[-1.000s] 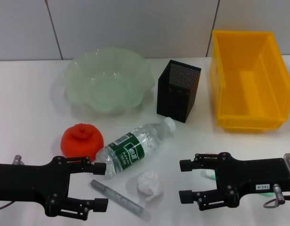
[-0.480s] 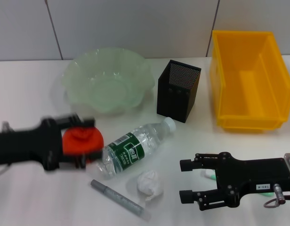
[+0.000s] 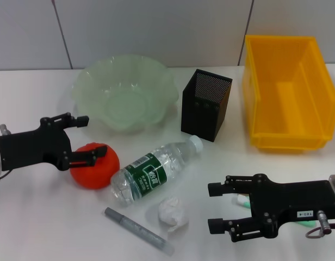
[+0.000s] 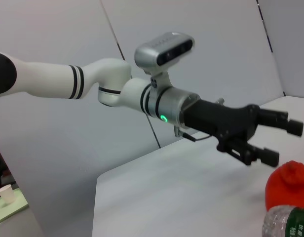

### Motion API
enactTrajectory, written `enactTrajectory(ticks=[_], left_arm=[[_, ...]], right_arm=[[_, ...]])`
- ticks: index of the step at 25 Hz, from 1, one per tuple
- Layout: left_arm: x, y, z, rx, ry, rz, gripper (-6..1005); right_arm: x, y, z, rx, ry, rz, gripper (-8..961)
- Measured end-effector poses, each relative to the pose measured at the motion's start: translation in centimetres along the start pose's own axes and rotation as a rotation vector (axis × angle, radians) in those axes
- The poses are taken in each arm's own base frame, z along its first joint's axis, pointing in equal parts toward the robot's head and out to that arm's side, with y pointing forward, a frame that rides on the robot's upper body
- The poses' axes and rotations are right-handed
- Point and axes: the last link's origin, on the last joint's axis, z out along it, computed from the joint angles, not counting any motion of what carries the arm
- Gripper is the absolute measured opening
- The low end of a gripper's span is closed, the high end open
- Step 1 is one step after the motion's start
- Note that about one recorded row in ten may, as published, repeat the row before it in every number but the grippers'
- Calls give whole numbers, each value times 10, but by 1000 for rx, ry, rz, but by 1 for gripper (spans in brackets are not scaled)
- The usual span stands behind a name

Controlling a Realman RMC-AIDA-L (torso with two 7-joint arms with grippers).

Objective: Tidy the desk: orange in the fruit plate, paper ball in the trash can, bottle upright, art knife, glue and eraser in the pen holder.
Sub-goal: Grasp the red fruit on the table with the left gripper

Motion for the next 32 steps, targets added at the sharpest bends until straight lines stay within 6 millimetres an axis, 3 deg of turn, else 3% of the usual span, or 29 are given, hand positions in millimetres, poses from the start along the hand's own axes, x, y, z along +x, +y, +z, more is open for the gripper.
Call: enactTrajectory(ticks=[6, 21, 25, 32], left_arm=[[-13, 0, 4, 21, -71, -23, 846], [-21, 1, 13, 37, -128, -16, 838], [-23, 1, 13, 33, -144, -17, 659], [-23, 1, 14, 29, -145, -15, 480]], right_arm=[[-1, 0, 0, -3, 0, -3, 815], [-2, 0, -1, -5, 0, 2, 814], [-2, 0, -1, -5, -1, 4, 814], [-2, 0, -1, -6, -1, 6, 814]])
